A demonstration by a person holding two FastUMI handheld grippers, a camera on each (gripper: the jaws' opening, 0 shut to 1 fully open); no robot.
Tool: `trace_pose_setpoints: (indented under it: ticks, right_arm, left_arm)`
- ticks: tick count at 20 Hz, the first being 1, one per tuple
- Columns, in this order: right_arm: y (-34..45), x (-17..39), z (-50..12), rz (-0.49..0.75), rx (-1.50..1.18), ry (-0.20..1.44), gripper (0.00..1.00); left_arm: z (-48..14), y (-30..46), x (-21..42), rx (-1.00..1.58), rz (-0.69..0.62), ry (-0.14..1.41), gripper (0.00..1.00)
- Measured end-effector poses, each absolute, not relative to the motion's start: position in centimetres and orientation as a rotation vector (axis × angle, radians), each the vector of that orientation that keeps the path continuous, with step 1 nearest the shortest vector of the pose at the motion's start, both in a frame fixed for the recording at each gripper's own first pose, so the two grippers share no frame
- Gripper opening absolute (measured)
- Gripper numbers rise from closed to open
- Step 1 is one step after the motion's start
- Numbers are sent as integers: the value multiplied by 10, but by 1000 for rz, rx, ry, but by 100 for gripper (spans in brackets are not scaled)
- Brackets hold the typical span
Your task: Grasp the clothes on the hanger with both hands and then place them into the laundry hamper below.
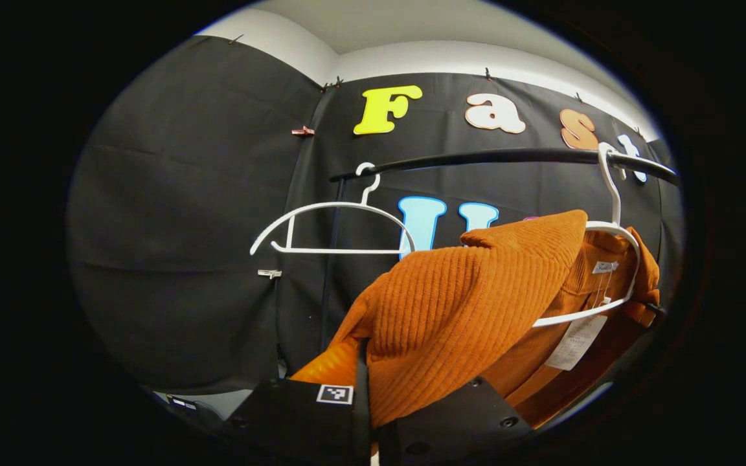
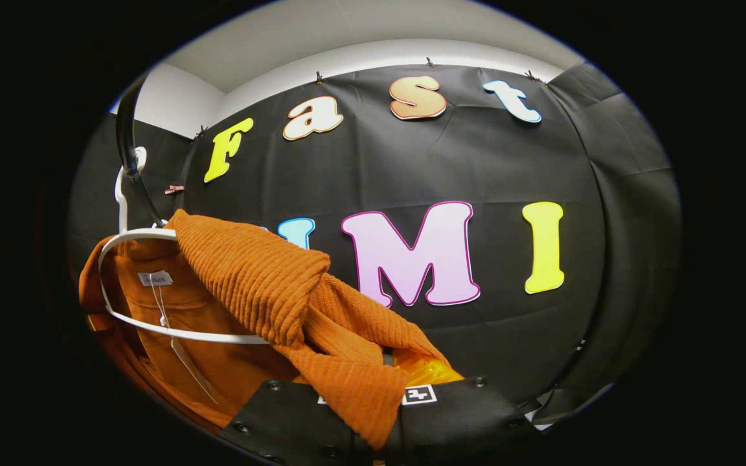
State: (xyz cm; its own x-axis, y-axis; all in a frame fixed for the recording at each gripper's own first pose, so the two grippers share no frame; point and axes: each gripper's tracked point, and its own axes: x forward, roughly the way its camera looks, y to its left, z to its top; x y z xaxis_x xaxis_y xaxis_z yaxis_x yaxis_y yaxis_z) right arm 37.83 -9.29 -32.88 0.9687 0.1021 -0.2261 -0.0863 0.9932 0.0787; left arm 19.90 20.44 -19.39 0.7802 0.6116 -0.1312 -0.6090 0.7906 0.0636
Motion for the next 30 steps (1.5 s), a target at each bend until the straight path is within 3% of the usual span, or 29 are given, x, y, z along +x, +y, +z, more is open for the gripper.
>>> trace_pose_setpoints:
  ticks: [5,9,18,25,30]
  right_arm:
    - [-115,381,-291,84,63,153,15]
    - [-113,375,-300,123,15,195,15]
    - [-125,369,-277,198,126,177,15]
    - [-126,362,-265,235,220,172,15]
    - [-122,357,-266,258,286,196,15]
  left_arm:
    - [-153,213,177,89,676,95,8]
    - [-150,224,182,128,660,126,9]
    - [-92,254,251,104,565,29,8]
    - [-140,280,326,167,482,143,8]
    - [-214,267,328,90,403,231,8]
